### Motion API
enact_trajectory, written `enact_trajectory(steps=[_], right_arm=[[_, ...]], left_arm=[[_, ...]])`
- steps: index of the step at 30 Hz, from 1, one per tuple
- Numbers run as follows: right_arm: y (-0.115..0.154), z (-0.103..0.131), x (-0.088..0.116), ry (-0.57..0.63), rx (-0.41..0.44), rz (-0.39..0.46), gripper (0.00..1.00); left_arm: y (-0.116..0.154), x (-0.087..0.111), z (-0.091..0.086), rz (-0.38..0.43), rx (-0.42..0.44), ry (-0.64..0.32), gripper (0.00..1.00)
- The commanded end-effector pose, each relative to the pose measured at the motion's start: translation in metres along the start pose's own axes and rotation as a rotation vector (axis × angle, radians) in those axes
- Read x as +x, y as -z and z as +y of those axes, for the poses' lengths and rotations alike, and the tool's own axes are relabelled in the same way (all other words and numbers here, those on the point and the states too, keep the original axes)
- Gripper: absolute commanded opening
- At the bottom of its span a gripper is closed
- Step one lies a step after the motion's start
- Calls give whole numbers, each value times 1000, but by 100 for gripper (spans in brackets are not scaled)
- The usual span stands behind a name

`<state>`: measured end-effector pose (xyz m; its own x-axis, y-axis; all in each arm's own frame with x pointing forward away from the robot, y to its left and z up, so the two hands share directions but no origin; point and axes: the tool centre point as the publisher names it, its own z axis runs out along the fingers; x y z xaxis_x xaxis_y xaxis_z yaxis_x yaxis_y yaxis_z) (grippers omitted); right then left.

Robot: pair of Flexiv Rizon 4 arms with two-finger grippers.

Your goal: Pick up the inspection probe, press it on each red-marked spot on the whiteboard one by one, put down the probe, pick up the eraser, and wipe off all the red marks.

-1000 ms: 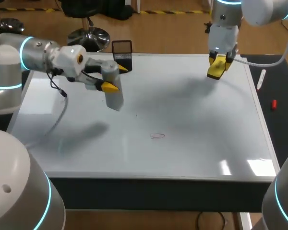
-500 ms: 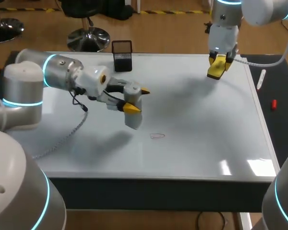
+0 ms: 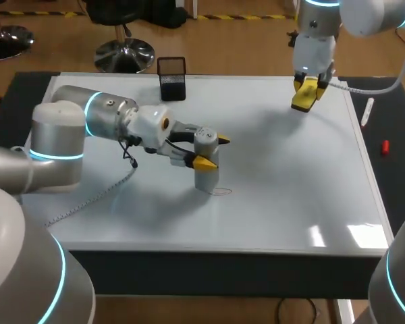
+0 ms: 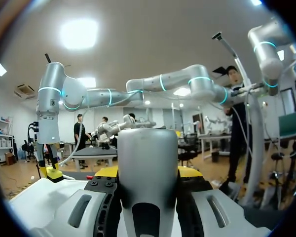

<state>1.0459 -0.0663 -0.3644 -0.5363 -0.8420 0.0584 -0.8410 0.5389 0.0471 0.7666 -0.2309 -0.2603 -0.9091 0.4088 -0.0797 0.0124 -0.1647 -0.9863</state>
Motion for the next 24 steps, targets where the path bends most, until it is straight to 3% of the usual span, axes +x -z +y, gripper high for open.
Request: enact_trajectory(steps=[1, 24], right_arm=[[1, -1, 0, 2, 1, 3, 0], [1, -1, 0, 2, 1, 3, 0]], left_arm=[[-5, -8, 8, 14, 21, 1, 0], [-10, -21, 36, 7, -5, 64, 0]])
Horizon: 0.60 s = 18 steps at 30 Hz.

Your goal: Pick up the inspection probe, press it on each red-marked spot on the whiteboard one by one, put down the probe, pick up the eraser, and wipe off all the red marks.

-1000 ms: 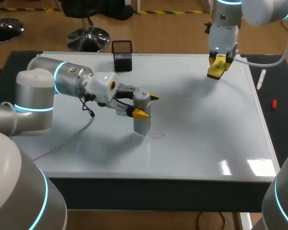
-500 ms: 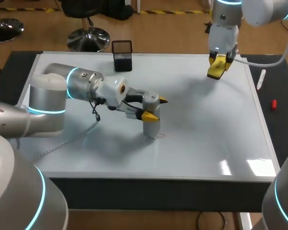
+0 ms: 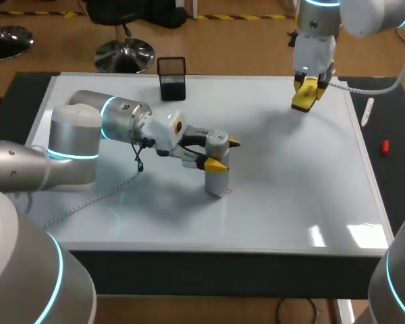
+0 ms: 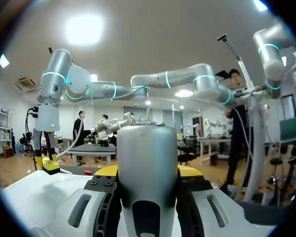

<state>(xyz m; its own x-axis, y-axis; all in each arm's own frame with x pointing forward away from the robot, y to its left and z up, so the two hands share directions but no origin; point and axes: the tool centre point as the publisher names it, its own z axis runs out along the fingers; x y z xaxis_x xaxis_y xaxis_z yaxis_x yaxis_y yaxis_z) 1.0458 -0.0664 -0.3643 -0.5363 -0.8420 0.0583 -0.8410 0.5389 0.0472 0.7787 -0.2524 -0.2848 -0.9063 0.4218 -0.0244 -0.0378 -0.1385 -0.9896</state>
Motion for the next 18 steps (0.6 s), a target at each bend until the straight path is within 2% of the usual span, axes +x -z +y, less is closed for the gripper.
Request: enact_trajectory(steps=[1, 13, 18], right_arm=[[1, -1, 0, 2, 1, 3, 0], [1, -1, 0, 2, 1, 3, 0], [1, -1, 0, 2, 1, 3, 0]], left_arm=[[1, -4, 9, 1, -3, 12, 0], [4, -2, 11, -4, -9, 20, 0], [6, -2, -1, -11, -10, 1, 0]])
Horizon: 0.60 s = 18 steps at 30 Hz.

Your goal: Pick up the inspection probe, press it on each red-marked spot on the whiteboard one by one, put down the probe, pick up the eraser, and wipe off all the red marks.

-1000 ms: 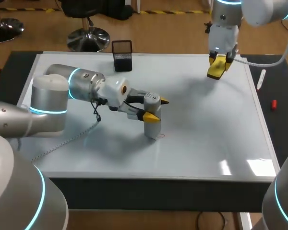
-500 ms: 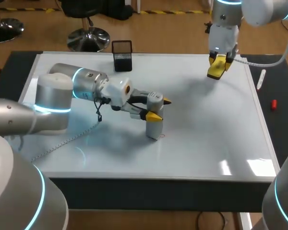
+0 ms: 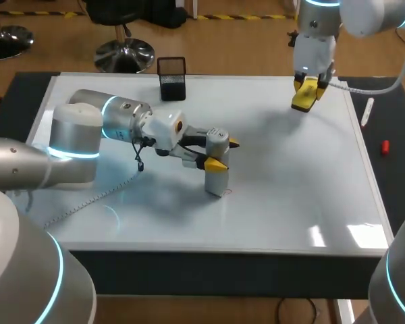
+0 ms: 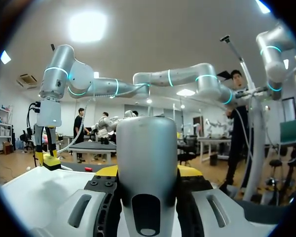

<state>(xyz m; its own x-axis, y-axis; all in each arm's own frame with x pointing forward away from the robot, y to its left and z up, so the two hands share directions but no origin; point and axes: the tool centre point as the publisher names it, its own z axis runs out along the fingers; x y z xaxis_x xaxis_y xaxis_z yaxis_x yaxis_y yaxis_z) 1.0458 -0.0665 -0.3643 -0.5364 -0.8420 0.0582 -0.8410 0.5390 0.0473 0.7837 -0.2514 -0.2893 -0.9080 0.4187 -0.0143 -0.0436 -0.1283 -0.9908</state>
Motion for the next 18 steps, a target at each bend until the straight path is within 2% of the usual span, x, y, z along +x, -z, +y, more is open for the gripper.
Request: enact_trajectory(steps=[1, 7, 13, 18], right_arm=[[1, -1, 0, 2, 1, 3, 0], [1, -1, 0, 2, 1, 3, 0], [1, -1, 0, 2, 1, 3, 0], [1, -1, 0, 2, 1, 3, 0]], left_arm=[[4, 3, -8, -9, -2, -15, 0], [12, 2, -30, -25, -5, -45, 0], [21, -2, -39, -43, -12, -62, 0], [44, -10, -49, -85, -17, -80, 0]])
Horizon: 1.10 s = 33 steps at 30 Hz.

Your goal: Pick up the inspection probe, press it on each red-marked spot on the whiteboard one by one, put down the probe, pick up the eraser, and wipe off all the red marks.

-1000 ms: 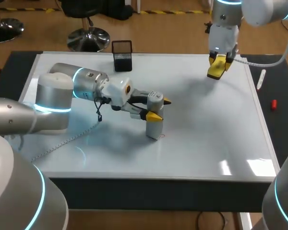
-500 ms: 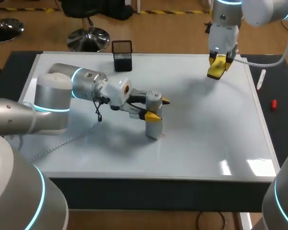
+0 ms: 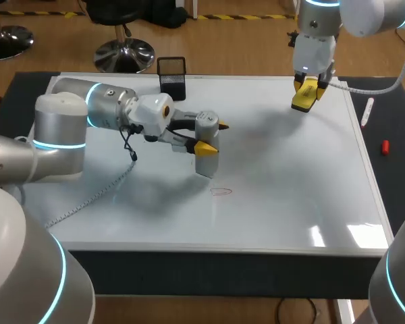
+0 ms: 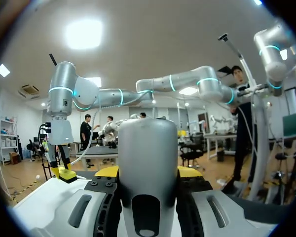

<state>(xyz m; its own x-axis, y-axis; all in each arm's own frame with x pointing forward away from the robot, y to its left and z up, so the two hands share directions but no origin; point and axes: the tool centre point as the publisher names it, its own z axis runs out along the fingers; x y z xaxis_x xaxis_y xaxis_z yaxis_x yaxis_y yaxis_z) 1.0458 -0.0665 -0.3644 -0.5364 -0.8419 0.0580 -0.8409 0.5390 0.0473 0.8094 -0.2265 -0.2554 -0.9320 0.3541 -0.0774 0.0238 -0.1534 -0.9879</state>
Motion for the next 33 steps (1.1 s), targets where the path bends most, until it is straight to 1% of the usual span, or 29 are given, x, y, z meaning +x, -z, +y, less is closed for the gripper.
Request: enact_trajectory(steps=[1, 7, 12, 14, 17, 22, 28, 33], right_arm=[[1, -1, 0, 2, 1, 4, 0], [1, -1, 0, 2, 1, 4, 0], [1, -1, 0, 2, 1, 4, 0], [1, -1, 0, 2, 1, 4, 0], [1, -1, 0, 2, 1, 4, 0], [1, -1, 0, 2, 1, 4, 0], [1, -1, 0, 2, 1, 4, 0], [1, -1, 0, 2, 1, 4, 0]], left_arm=[[22, -1, -13, -35, -18, -12, 0], [63, -18, -26, -111, -42, -38, 0], [103, -32, -33, -170, -37, -56, 0], [118, -37, -35, -175, -51, -64, 0], [142, -45, -37, -210, -63, -63, 0], [176, -57, -39, -232, -45, -77, 0], [203, -68, -39, -269, -58, -76, 0], [217, -72, -37, -281, -65, -73, 0]])
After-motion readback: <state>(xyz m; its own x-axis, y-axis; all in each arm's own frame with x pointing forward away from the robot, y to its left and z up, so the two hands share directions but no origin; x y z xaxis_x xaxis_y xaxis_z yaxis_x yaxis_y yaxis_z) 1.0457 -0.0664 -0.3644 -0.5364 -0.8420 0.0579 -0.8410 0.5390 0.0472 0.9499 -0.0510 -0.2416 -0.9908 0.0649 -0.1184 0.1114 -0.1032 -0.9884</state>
